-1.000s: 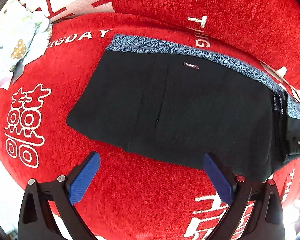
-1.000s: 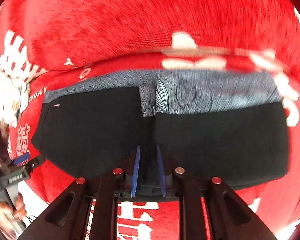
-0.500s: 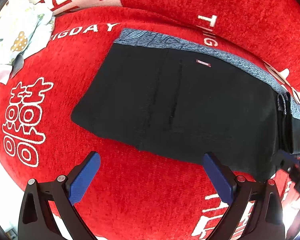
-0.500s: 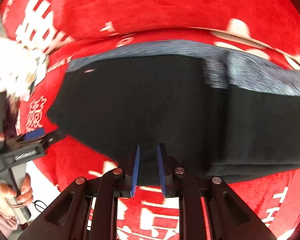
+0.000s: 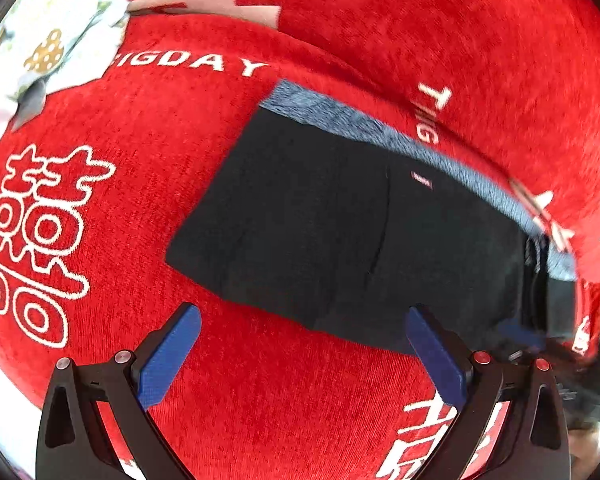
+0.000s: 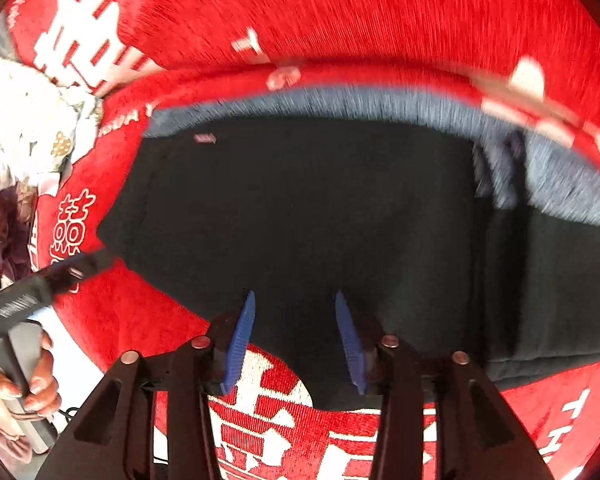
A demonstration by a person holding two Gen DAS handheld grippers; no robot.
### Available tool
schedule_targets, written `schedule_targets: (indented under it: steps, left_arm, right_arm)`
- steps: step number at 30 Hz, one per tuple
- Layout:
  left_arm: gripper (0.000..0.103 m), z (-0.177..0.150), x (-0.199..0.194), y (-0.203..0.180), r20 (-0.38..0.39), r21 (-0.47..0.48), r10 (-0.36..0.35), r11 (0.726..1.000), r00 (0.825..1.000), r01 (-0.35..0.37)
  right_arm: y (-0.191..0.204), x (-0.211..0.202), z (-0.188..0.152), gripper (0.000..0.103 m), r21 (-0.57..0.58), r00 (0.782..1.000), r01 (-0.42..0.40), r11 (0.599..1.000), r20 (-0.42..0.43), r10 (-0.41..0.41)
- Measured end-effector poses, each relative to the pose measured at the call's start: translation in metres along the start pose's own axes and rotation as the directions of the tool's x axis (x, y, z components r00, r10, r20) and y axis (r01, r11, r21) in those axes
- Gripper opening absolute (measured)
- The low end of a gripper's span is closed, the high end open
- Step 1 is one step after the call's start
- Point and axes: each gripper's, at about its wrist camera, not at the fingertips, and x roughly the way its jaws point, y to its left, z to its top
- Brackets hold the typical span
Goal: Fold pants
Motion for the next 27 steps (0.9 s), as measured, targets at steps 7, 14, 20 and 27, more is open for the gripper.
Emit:
schedule_targets:
  steps: [7, 14, 20, 27]
  left_arm:
    - [0.102, -0.001, 0.021, 0.040, -0.036, -0.140, -0.215, 0.968, 0.976, 0.208]
    - [0.102, 0.000, 0.052, 0.043, 0.013, -0.258, -0.329, 0.911, 0.944, 0.321]
    - [0.102, 0.009, 0.017, 0.022, 0.117, -0.209, -0.323, 0.916, 0.939, 0.341]
    - [0.061, 0.019, 0.047, 0.007, 0.040, -0.155, -0.053, 0.986, 0.998, 0.058]
  right_arm:
    - [-0.011, 0.002, -0.003, 0.053, 0.053, 0.997, -0.064, 0.997, 0.040, 0.062]
    - [-0.005, 0.003, -0.010, 0.059, 0.012, 0.997, -0.046, 0.999, 0.061, 0.045]
    - [-0.006, 0.004, -0.008, 0.060, 0.017, 0.997, -0.052, 0.998, 0.064, 0.051]
    - [-0.002, -0.006, 0.003, 0.062, 0.015, 0.998, -0.056, 0.998, 0.030, 0.055]
